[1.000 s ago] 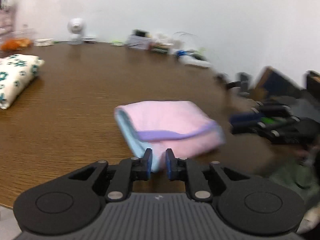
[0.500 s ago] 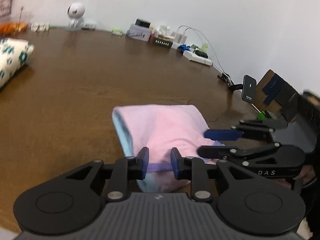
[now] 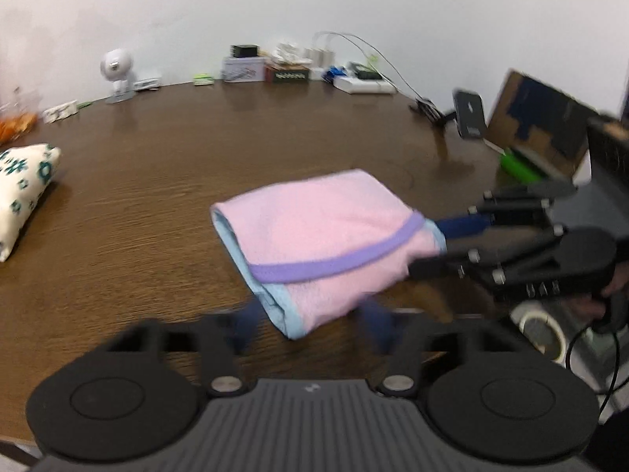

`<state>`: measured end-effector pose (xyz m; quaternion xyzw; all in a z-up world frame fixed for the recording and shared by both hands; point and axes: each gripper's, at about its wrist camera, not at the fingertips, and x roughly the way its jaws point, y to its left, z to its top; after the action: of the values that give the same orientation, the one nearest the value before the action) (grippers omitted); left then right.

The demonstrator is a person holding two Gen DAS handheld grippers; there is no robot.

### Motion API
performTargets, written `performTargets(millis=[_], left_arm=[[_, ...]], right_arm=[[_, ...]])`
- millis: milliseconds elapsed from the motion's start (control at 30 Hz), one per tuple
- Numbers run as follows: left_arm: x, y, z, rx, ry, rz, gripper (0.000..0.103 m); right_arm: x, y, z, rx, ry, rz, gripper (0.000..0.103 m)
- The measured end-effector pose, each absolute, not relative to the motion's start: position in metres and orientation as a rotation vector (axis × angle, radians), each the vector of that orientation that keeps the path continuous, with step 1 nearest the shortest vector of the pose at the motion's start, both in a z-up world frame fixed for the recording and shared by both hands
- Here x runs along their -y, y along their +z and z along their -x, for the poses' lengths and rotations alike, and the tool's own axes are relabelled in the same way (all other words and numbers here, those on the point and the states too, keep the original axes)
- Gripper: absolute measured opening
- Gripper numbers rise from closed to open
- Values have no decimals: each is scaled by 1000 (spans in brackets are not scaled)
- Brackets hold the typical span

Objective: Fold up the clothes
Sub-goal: 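Press the folded bundle flat with both tools closed on its edge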

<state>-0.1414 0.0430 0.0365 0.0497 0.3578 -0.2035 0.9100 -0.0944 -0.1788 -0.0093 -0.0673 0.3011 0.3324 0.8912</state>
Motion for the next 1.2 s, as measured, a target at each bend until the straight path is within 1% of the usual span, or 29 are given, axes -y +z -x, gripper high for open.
performTargets(millis=[67, 300, 500, 733, 967, 1200], left_arm=[[-46, 33, 136, -748, -395, -108, 17], [-35, 34, 114, -755, -367, -121, 13], [-10, 33, 88, -767, -405, -48, 12], [4, 31, 70, -788, -405, -33, 10], [3, 33, 38, -839, -376, 32, 10], [14, 44, -13, -869, -358, 36, 9]], right_arm=[[176, -12, 96, -615, 677, 145, 17], [183, -14, 94, -598, 654, 112, 8], [215, -15, 87, -609, 567, 58, 7], [234, -14, 69, -625, 531, 30, 7], [229, -8, 30, -659, 505, 31, 7], [222, -1, -19, -696, 466, 28, 7]])
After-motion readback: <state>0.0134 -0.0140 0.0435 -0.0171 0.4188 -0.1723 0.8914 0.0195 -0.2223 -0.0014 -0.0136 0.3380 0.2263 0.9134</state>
